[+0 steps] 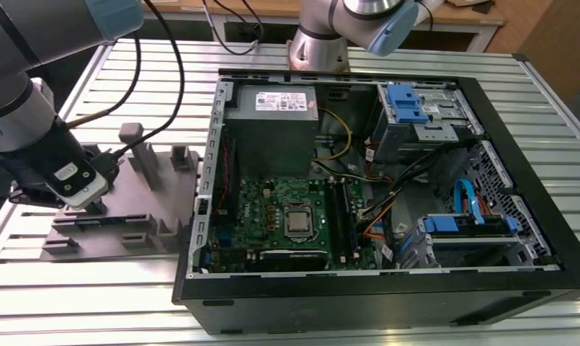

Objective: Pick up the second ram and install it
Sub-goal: 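Pick up the second ram and move it above second insertion slot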

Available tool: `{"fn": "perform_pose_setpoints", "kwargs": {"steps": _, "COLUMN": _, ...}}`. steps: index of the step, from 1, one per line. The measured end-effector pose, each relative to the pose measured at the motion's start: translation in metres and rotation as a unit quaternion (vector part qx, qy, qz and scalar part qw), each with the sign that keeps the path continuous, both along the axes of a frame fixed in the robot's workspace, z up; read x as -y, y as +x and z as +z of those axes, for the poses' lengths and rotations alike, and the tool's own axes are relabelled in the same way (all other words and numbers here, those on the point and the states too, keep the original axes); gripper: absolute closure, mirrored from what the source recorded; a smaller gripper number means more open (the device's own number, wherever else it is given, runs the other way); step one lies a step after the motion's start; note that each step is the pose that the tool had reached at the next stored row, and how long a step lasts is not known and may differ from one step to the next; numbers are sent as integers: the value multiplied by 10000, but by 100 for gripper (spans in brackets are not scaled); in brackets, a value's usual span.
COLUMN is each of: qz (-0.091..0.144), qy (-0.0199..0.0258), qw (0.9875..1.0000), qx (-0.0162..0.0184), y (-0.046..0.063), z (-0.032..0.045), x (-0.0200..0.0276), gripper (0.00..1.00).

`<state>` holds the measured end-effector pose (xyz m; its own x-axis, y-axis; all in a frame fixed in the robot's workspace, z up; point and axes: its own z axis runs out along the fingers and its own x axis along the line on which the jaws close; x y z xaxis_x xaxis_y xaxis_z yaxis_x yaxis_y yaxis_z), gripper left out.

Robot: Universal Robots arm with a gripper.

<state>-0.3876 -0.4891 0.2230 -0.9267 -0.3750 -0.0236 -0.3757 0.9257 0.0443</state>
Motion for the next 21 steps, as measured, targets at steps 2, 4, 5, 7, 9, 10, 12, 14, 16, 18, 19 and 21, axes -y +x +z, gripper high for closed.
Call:
{"fn": "perform_pose_setpoints", "kwargs": {"steps": 2, "qz": 154, "qy": 0, "qw": 9999, "qx": 0, "y": 0, "z": 0, "x": 0, "gripper": 89}}
{"fn": "perform_pose_setpoints", "kwargs": {"steps": 4, "qz": 312, "qy": 0, "qw": 9995, "qx": 0, "y": 0, "z": -1, "x": 0, "gripper": 89}}
{"fn": "perform_pose_setpoints", "kwargs": {"steps": 5, "qz": 389, "qy": 0, "qw": 9992, "qx": 0, "y": 0, "z": -1, "x": 0, "gripper": 89}}
{"fn": "perform_pose_setpoints", "kwargs": {"steps": 7, "qz": 537, "qy": 0, "qw": 9986, "qx": 0, "y": 0, "z": -1, "x": 0, "gripper": 89}}
{"fn": "perform_pose_setpoints", "kwargs": {"steps": 9, "qz": 679, "qy": 0, "qw": 9977, "qx": 0, "y": 0, "z": -1, "x": 0, "gripper": 89}}
{"fn": "perform_pose_setpoints", "kwargs": {"steps": 10, "qz": 750, "qy": 0, "qw": 9972, "qx": 0, "y": 0, "z": -1, "x": 0, "gripper": 89}}
{"fn": "perform_pose_setpoints", "kwargs": {"steps": 12, "qz": 894, "qy": 0, "qw": 9960, "qx": 0, "y": 0, "z": -1, "x": 0, "gripper": 89}}
{"fn": "perform_pose_setpoints", "kwargs": {"steps": 14, "qz": 1031, "qy": 0, "qw": 9947, "qx": 0, "y": 0, "z": -1, "x": 0, "gripper": 89}}
{"fn": "perform_pose_setpoints", "kwargs": {"steps": 16, "qz": 1168, "qy": 0, "qw": 9932, "qx": 0, "y": 0, "z": -1, "x": 0, "gripper": 89}}
{"fn": "perform_pose_setpoints", "kwargs": {"steps": 18, "qz": 1305, "qy": 0, "qw": 9914, "qx": 0, "y": 0, "z": -1, "x": 0, "gripper": 89}}
{"fn": "perform_pose_setpoints", "kwargs": {"steps": 19, "qz": 1381, "qy": 0, "qw": 9904, "qx": 0, "y": 0, "z": -1, "x": 0, "gripper": 89}}
{"fn": "perform_pose_setpoints", "kwargs": {"steps": 21, "qz": 1518, "qy": 0, "qw": 9884, "qx": 0, "y": 0, "z": -1, "x": 0, "gripper": 89}}
